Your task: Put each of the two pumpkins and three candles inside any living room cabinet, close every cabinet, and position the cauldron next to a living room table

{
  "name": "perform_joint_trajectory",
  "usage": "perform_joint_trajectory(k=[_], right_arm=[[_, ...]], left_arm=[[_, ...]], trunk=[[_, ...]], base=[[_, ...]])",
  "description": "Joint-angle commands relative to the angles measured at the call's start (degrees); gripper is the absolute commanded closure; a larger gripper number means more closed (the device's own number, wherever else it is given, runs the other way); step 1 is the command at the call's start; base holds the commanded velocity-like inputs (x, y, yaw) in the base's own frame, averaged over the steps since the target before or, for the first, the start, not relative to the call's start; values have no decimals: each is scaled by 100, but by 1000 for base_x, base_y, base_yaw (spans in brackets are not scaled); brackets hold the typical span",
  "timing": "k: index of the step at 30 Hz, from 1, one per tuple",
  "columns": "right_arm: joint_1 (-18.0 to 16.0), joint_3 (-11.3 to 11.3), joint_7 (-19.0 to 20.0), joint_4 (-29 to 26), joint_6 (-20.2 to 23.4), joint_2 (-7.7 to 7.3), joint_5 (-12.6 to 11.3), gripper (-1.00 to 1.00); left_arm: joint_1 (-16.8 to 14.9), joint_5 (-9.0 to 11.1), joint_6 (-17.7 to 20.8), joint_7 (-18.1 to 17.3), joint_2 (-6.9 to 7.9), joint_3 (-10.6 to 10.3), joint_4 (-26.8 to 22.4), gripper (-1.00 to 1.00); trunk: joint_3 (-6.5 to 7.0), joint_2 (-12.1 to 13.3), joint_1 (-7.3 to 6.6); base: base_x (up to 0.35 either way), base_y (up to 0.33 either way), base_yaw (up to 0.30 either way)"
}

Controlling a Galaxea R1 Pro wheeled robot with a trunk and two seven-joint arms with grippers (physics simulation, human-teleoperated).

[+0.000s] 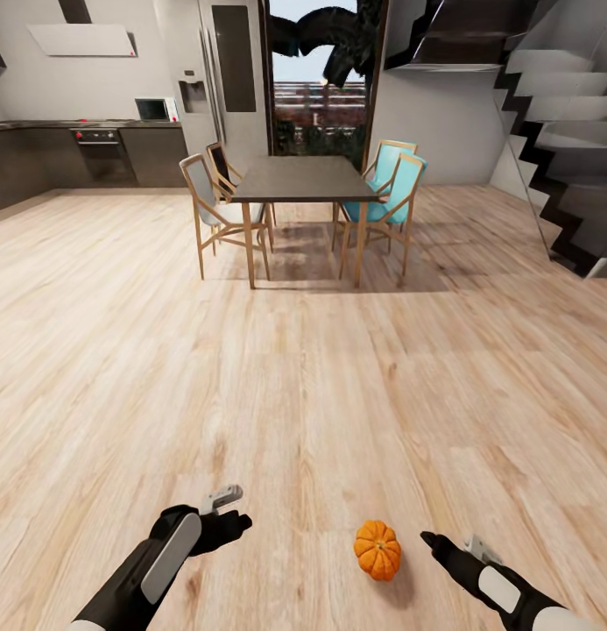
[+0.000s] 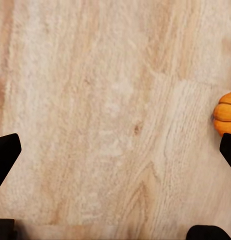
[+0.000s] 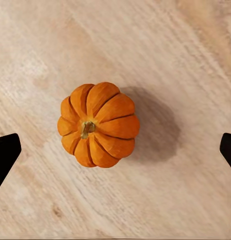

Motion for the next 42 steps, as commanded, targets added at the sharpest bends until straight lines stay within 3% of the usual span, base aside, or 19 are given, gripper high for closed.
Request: perform_joint_trajectory(k=[1, 4, 8, 12, 15, 18, 22, 24, 33, 42], right_arm=[[-3, 92, 12, 2, 20, -3, 51, -100], [-3, 219, 15, 12, 105, -3, 204, -100], [-3, 194, 154, -4, 530, -16, 212, -100], [-3, 171, 316, -28, 711, -19, 199, -100], [-3, 158, 365, -68, 742, -19, 146, -100], [-3, 157, 515, -92, 734, -32, 25, -100], [-3, 153, 570, -98, 727, -168, -14, -100], [-3, 145, 587, -100, 742, -253, -66, -100], [-47, 171, 506, -232, 588, -204, -2, -100], [-47, 192, 502, -405, 522, -204, 1, -100]], left_arm=[[-3, 65, 9, 52, 14, -12, -17, -100], [8, 146, 207, 46, 48, 32, -389, -100], [51, 469, 591, 45, 131, 62, -899, -100], [57, 588, 756, 42, 216, 333, -1025, -100], [73, 657, 1129, 28, 256, 509, -1273, -100], [96, 952, 1475, 18, 279, 578, -1473, -100], [101, 1231, 1566, 18, 295, 602, -1516, -100], [102, 1264, 1575, 18, 293, 600, -1521, -100], [53, 1565, 1633, -112, 255, 690, -1686, -100], [49, 1841, 1624, -112, 522, 653, -1828, -100]], trunk=[[-4, -2, -1], [-4, -2, -1], [-4, -2, -1], [-40, -82, 43], [-94, -202, 109], [-148, -323, 175], [-220, -483, 263], [-256, -563, 307], [-255, -562, 306], [-255, -562, 306]], base=[[10, 2, 0], [3, 1, 0], [0, 0, 0], [0, 0, 0], [0, 0, 0], [0, 0, 0], [0, 0, 0], [0, 0, 0], [67, 0, 0], [185, 0, 0]])
